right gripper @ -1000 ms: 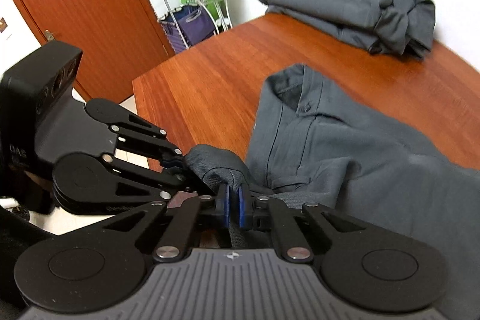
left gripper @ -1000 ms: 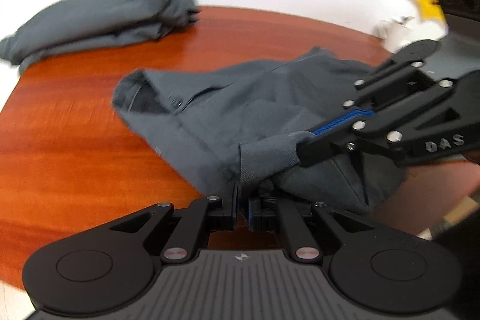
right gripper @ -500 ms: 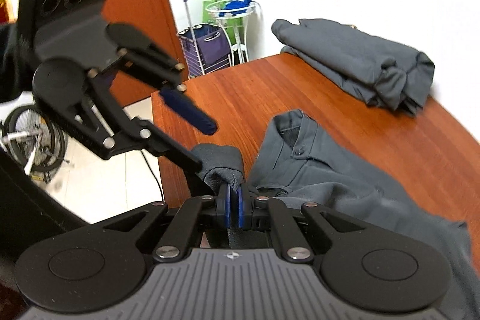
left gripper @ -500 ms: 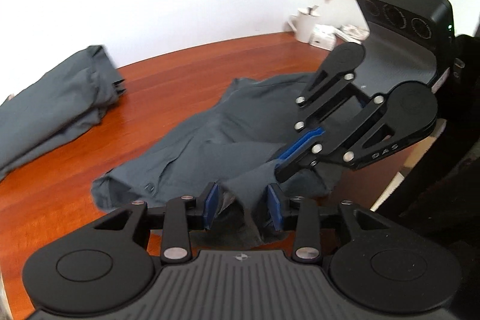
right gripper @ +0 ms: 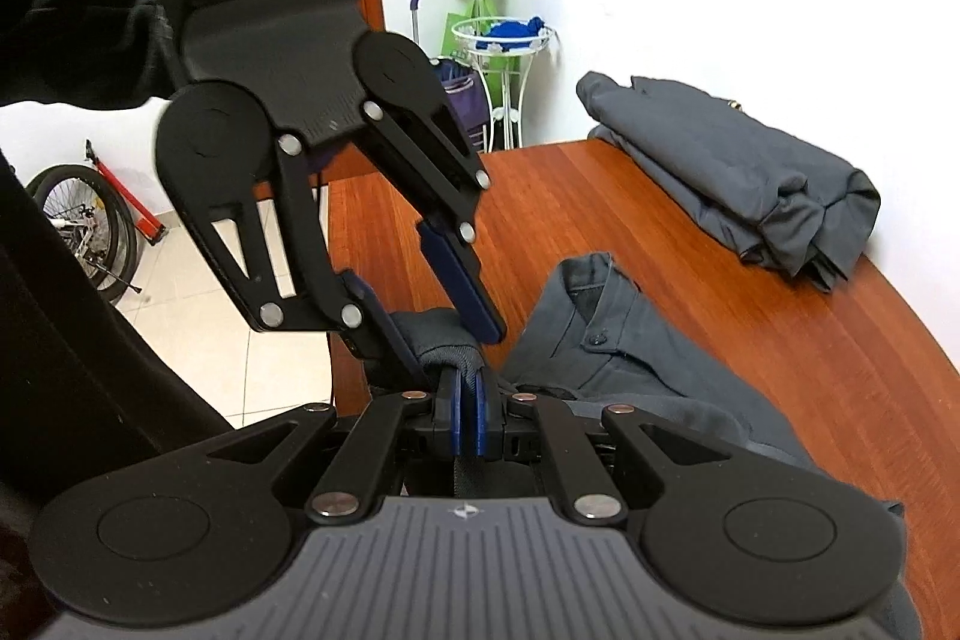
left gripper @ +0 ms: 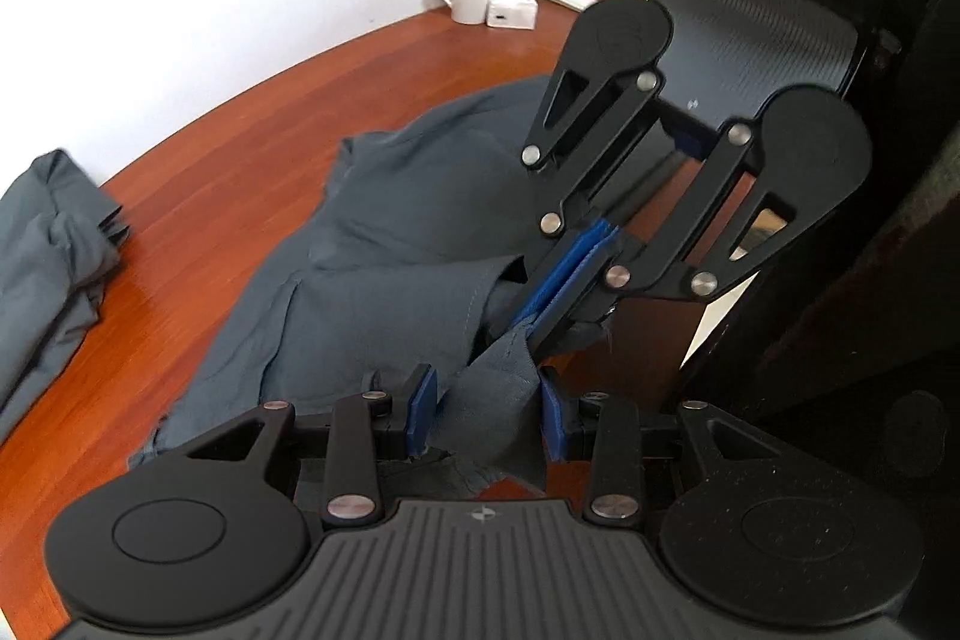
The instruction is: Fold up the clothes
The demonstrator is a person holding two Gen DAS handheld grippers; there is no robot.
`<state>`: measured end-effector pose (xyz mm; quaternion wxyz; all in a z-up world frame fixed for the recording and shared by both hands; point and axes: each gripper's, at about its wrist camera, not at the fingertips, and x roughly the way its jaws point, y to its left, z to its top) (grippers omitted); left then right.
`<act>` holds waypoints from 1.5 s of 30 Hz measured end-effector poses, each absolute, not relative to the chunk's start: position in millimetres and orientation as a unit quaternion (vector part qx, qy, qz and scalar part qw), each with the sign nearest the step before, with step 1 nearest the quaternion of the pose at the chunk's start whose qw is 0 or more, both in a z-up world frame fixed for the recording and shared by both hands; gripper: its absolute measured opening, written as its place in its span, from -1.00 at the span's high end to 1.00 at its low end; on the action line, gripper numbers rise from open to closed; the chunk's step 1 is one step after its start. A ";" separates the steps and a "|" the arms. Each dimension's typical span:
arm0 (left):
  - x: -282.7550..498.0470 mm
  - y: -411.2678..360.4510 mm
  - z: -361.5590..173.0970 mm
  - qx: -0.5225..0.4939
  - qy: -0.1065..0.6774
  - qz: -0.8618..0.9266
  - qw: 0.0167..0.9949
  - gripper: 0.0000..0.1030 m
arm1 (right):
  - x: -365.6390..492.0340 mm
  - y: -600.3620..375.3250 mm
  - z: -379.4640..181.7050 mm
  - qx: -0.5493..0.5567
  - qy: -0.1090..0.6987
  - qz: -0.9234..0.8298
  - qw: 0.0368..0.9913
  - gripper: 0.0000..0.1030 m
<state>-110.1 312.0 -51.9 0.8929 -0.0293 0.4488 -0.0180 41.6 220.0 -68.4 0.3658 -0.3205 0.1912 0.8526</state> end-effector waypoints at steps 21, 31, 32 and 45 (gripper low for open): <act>-115.0 354.0 -39.7 -0.011 0.355 0.288 0.889 0.83 | 103.7 162.3 -105.1 -0.267 0.294 0.734 0.552 0.21; -98.5 387.2 -27.5 -0.037 0.341 0.361 0.868 0.83 | 147.0 100.2 -148.2 -0.247 0.359 0.627 0.646 0.20; -95.9 390.3 -27.2 -0.040 0.340 0.367 0.865 0.83 | 155.0 89.3 -156.3 -0.248 0.363 0.603 0.665 0.20; -75.9 393.5 -11.3 -0.048 0.326 0.395 0.858 0.83 | 208.1 18.4 -199.4 -0.240 0.370 0.455 0.773 0.20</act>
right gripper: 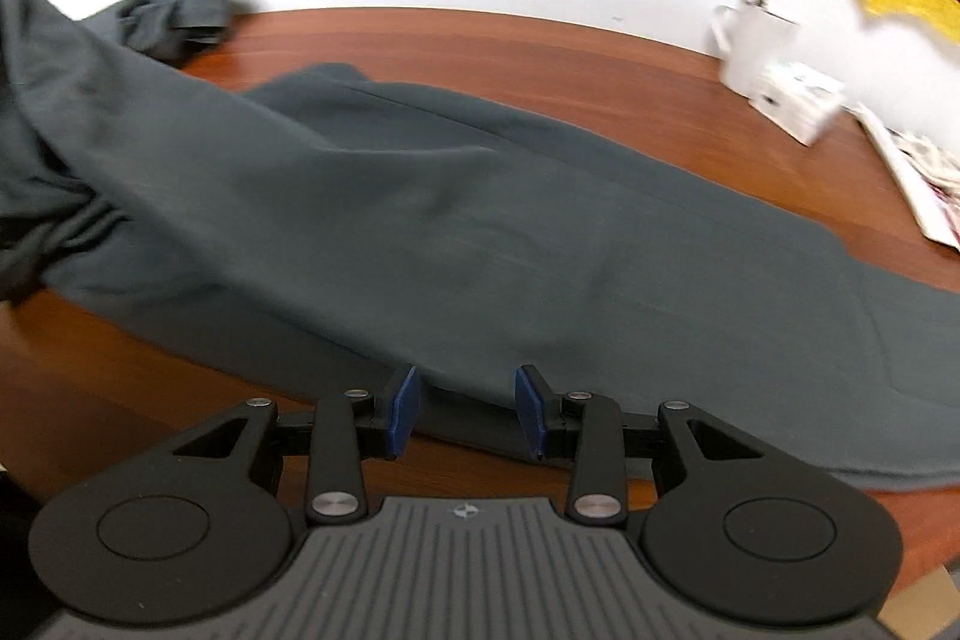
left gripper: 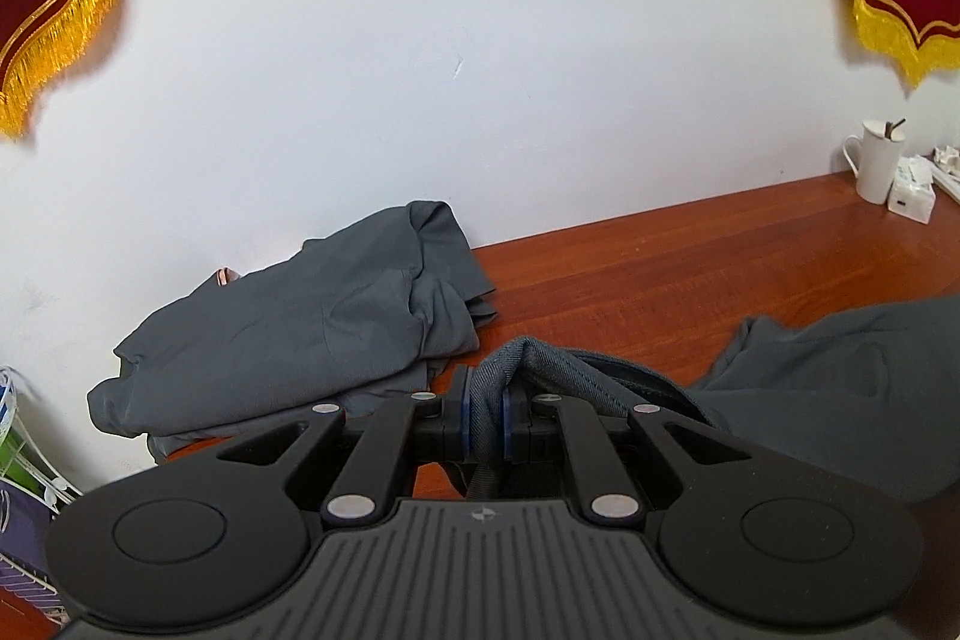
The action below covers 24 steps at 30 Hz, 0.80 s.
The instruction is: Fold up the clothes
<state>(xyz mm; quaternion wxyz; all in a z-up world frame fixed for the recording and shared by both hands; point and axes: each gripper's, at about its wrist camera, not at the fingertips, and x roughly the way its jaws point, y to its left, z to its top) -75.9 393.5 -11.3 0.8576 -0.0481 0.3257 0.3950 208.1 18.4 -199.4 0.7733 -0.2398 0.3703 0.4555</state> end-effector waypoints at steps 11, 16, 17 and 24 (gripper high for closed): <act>-65.3 382.6 8.6 -0.035 0.313 0.417 0.853 0.83 | 191.8 52.1 -223.1 -0.323 0.307 0.490 0.750 0.05; -65.4 377.6 17.8 -0.033 0.297 0.432 0.851 0.83 | 205.5 50.0 -231.3 -0.320 0.313 0.478 0.755 0.09; -65.7 376.8 19.5 -0.033 0.294 0.435 0.851 0.83 | 210.9 47.5 -233.4 -0.317 0.318 0.474 0.757 0.11; -69.7 374.0 26.4 -0.036 0.284 0.457 0.842 0.83 | 247.3 23.8 -238.9 -0.317 0.313 0.430 0.785 0.18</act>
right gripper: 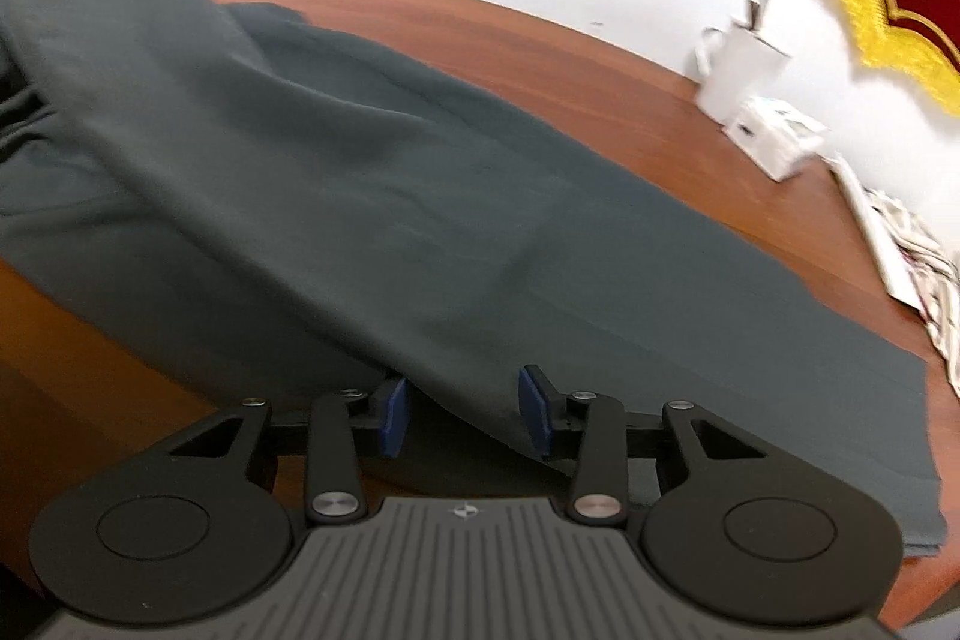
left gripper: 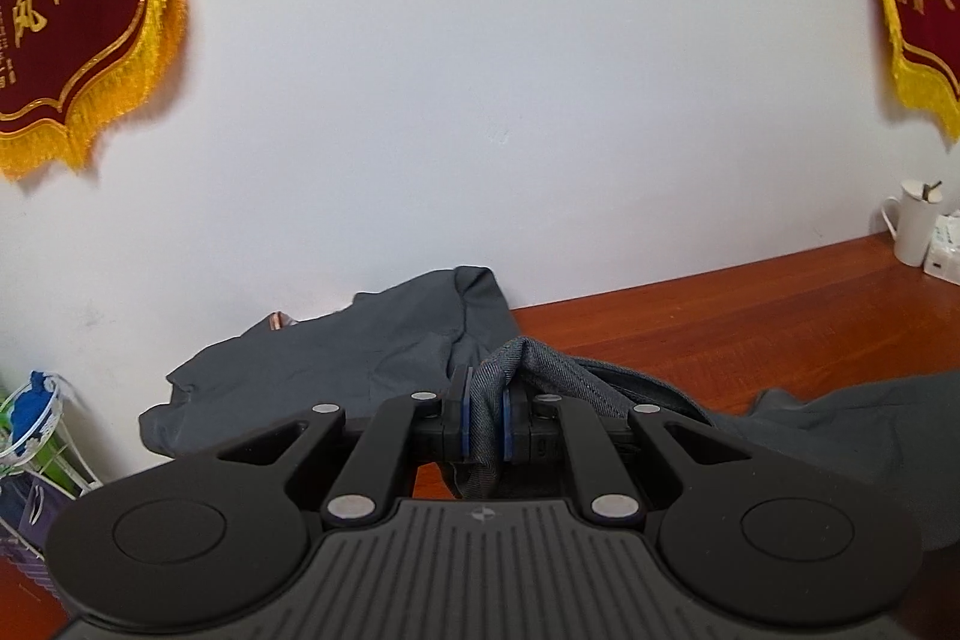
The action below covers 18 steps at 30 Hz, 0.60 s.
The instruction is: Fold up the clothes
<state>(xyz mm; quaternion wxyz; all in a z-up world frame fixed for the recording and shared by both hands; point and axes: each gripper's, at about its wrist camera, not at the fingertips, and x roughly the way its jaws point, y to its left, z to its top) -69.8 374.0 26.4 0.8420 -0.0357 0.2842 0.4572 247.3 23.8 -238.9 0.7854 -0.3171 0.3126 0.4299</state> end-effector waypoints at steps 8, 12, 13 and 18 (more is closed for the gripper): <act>-77.9 369.2 28.6 -0.031 0.291 0.477 0.829 0.83 | 304.7 -6.3 -243.9 -0.312 0.327 0.388 0.803 0.33; -87.6 367.4 24.6 -0.049 0.292 0.494 0.818 0.82 | 331.4 -16.8 -240.4 -0.300 0.334 0.374 0.811 0.64; -90.2 366.4 22.9 -0.055 0.292 0.498 0.814 0.82 | 338.6 -18.2 -235.8 -0.287 0.337 0.374 0.815 0.78; -92.4 364.1 18.0 -0.066 0.292 0.510 0.807 0.82 | 367.2 -16.7 -199.6 -0.237 0.309 0.373 0.842 0.95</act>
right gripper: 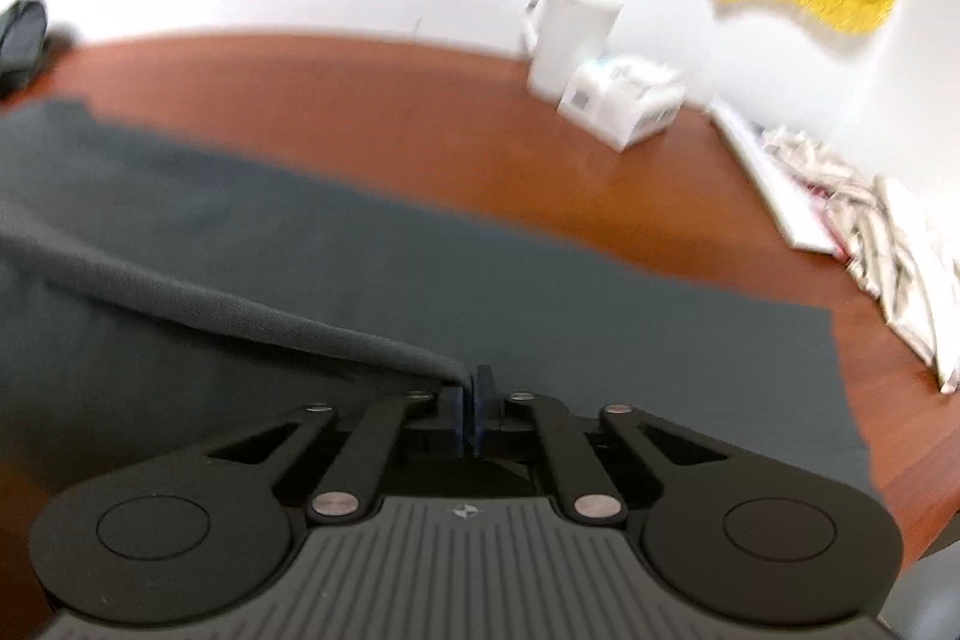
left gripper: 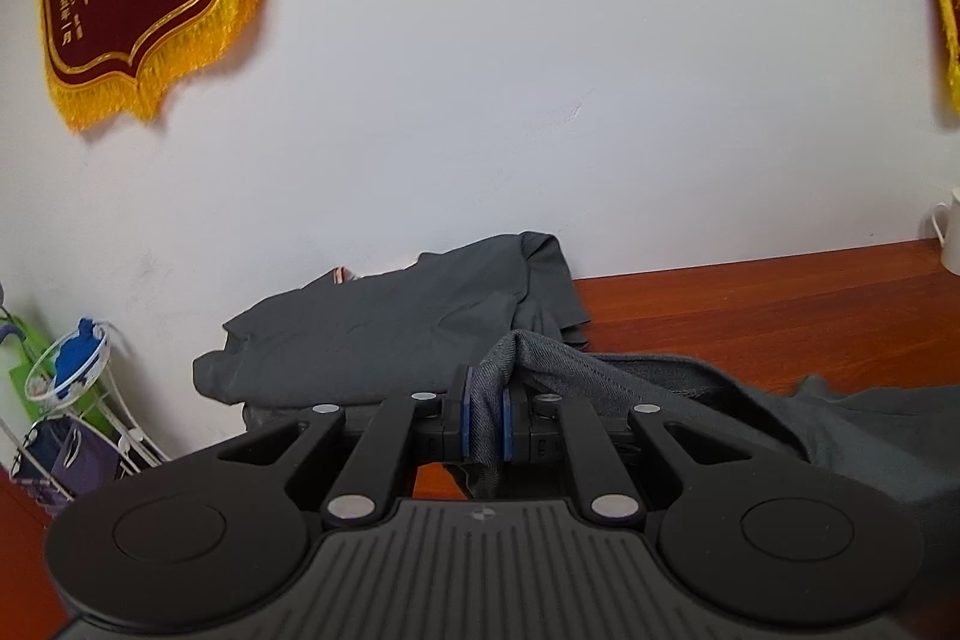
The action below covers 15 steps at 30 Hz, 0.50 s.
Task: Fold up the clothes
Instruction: 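Lift the grey shirt high with both grippers holding its edges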
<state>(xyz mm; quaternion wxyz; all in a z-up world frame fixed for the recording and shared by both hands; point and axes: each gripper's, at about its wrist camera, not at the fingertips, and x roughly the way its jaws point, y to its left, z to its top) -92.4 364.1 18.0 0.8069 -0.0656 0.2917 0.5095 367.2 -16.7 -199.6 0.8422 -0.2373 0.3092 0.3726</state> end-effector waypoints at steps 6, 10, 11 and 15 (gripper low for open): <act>-86.8 373.2 18.3 -0.072 0.288 0.515 0.804 0.82 | 398.0 0.7 -158.1 -0.217 0.269 0.380 0.858 0.96; -84.1 378.9 27.2 -0.066 0.283 0.512 0.808 0.82 | 410.9 8.5 -130.1 -0.200 0.244 0.383 0.868 0.96; -83.3 380.4 29.7 -0.062 0.282 0.512 0.809 0.83 | 413.2 9.7 -123.0 -0.195 0.238 0.384 0.871 0.96; -80.3 386.0 44.1 -0.040 0.270 0.515 0.813 0.83 | 419.9 13.9 -94.6 -0.176 0.212 0.386 0.880 0.97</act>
